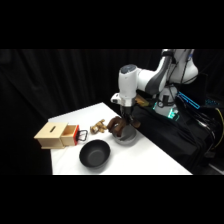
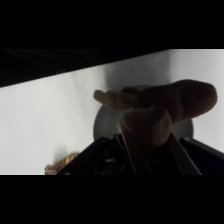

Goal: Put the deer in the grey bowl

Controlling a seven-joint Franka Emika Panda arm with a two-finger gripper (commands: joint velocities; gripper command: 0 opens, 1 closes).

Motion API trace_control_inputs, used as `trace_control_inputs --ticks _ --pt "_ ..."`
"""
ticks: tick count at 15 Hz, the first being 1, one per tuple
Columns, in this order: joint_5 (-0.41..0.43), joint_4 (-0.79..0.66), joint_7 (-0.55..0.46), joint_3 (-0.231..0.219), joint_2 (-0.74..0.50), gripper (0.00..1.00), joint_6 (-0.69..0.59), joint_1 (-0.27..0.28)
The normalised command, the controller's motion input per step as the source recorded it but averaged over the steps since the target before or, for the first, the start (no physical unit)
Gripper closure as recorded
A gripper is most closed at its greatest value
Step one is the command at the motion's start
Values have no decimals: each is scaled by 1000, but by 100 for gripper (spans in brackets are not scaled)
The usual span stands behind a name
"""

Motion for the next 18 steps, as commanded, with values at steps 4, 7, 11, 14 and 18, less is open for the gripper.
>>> trace_control_inputs --ticks 4,7,11,14,18 --pt "151 64 -213 11 95 14 75 -28" --pt "122 59 -185 23 -28 0 -39 4" --pt "75 39 -136 38 -253 0 -258 26" --pt "58 64 -126 55 -472 0 -469 23" --pt "65 174 -155 52 -516 0 -543 -17"
